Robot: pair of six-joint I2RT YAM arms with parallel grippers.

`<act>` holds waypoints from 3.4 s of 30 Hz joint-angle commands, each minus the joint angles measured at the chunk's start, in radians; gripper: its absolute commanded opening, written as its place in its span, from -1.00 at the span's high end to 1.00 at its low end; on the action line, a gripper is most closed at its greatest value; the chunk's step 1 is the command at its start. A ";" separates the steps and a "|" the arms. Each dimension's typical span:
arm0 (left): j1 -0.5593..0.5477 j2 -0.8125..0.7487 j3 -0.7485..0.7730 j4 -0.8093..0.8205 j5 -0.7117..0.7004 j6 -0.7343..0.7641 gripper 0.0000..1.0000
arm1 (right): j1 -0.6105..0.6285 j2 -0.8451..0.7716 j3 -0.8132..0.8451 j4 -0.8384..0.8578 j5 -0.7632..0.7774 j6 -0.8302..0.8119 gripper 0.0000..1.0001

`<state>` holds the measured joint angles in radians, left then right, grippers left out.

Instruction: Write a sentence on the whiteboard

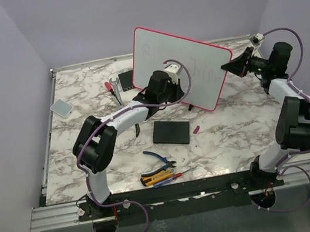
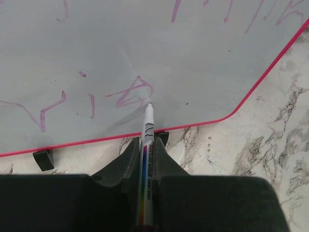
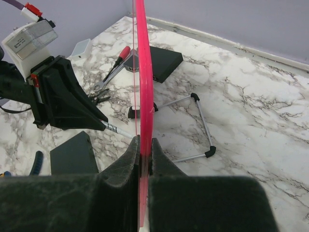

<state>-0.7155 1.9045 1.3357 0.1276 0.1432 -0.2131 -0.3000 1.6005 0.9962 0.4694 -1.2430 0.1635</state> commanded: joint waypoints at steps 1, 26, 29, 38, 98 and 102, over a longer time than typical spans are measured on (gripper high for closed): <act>0.005 0.023 0.052 0.096 -0.049 0.000 1.00 | 0.026 0.015 -0.016 -0.070 0.012 -0.062 0.99; 0.006 -0.005 0.071 0.106 -0.079 0.006 1.00 | 0.026 0.015 -0.015 -0.070 0.013 -0.062 0.99; 0.007 -0.011 0.066 0.104 -0.080 0.008 1.00 | 0.026 0.015 -0.015 -0.069 0.013 -0.062 0.99; 0.007 -0.043 0.064 0.061 0.004 0.044 1.00 | 0.026 0.016 -0.012 -0.080 0.014 -0.068 0.99; -0.061 0.004 0.065 0.115 -0.070 0.028 1.00 | 0.028 0.028 -0.008 -0.084 0.015 -0.070 0.99; -0.062 0.005 0.037 0.115 -0.079 0.033 1.00 | 0.027 0.027 -0.008 -0.084 0.015 -0.070 0.99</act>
<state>-0.7727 1.8866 1.3949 0.2230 0.1081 -0.1989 -0.2996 1.6005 0.9970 0.4660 -1.2392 0.1566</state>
